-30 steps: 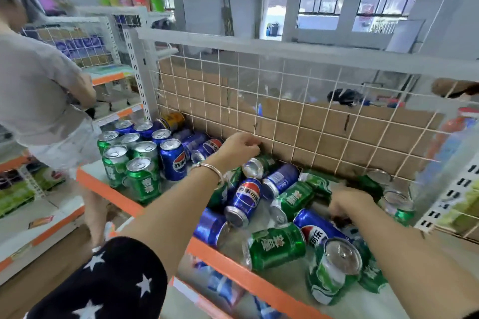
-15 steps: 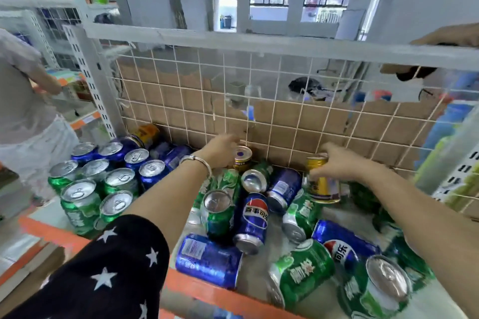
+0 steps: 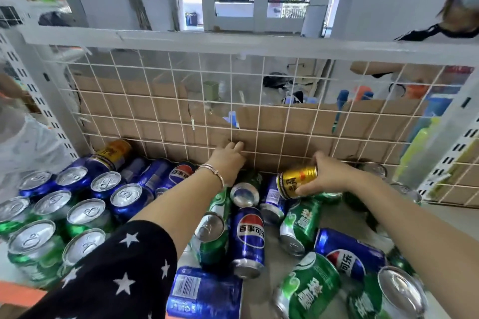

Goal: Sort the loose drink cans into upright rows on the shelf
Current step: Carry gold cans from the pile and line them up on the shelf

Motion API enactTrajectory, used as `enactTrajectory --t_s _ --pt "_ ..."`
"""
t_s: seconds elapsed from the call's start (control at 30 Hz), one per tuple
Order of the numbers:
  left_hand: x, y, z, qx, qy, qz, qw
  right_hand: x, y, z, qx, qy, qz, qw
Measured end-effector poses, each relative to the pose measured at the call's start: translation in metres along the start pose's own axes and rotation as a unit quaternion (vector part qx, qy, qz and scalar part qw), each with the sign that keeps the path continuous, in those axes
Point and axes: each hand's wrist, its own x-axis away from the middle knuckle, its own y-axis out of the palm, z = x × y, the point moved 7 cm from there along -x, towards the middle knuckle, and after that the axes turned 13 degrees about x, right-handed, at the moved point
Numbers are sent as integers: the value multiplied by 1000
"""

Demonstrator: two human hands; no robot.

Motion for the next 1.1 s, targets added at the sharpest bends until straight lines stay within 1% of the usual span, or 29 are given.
enactTrajectory --t_s 0.07,0.17,0.27,0.3,0.37,0.43,0.5,0.63,0.83,0.97,1.03,1.1 --pt "-2 -6 4 -27 -12 9 1000 -2 3 1 47 -11 -26 999" --pt "-5 -8 7 -87 -27 -2 996 -6 2 -8 148 -22 -24 988" --pt "-4 -1 8 -162 -19 -12 986 -5 0 -26 296 -19 -8 955" --pt "-3 2 7 -178 -16 -11 984 -4 2 -33 331 -23 -8 943" --pt "-1 5 5 -196 -10 0 981 -4 7 -47 368 -29 -9 929" --pt "0 2 1 -197 -9 11 980 -6 11 -55 380 -31 -6 924" --pt "0 -2 -4 -168 -20 14 986 -8 13 -57 380 -32 -1 924" --pt "2 0 -15 -125 -50 4 991 -9 11 -52 350 -38 18 936" --pt "20 11 -55 -133 -110 -31 984 -7 13 -51 333 -46 34 941" --pt "20 24 -47 -145 -79 -42 985 -8 16 -51 335 -42 44 940" --pt "17 24 -41 -106 -67 -46 991 -7 16 -50 330 -43 58 941" --pt "16 19 -41 -66 -73 -58 993 -5 15 -47 311 -39 79 946"
